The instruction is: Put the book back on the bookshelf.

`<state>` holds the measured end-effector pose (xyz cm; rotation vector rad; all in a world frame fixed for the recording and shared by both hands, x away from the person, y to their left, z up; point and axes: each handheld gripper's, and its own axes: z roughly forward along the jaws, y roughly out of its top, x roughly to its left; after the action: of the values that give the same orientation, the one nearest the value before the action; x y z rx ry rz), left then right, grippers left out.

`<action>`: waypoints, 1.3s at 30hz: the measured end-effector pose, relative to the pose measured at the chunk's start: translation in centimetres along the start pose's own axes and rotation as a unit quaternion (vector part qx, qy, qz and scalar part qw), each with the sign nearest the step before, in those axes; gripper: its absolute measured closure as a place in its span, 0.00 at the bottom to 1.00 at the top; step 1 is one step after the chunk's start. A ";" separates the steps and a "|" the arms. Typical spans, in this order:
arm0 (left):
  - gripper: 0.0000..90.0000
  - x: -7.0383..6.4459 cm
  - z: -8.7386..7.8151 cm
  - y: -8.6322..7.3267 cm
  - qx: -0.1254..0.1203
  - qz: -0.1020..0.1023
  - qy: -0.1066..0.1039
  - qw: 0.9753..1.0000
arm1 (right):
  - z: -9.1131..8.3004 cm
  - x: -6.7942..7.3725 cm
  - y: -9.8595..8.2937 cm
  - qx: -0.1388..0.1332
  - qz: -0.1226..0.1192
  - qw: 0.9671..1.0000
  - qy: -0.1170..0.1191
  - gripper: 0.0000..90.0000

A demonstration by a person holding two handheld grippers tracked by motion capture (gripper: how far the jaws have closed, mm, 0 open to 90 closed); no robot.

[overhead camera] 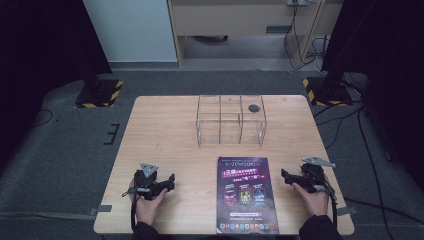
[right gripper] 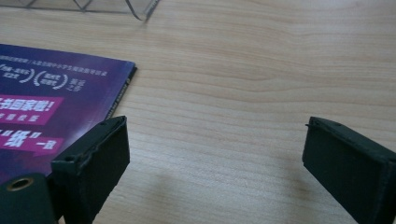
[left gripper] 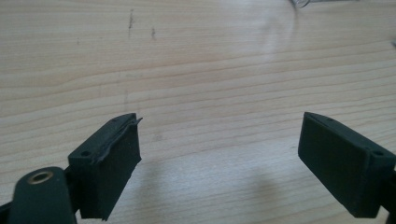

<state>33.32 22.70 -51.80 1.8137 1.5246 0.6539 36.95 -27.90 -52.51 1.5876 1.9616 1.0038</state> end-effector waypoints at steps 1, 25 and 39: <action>0.14 -0.3 -0.2 0.0 -0.002 0.003 -0.003 1.000 | -0.2 0.1 0.0 -0.001 -0.007 1.000 0.000 0.08; 0.22 -6.4 -1.4 1.0 -0.057 0.026 -0.088 0.994 | -2.7 3.1 0.5 -0.051 -0.022 0.997 0.050 0.07; 0.26 -9.2 -0.4 1.0 -0.035 0.033 -0.126 0.991 | -2.5 4.4 0.4 -0.043 -0.032 0.996 0.070 0.08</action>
<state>31.91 13.62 -50.40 1.8237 1.2646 0.4819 34.29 -24.35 -50.05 1.4341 2.0176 1.1862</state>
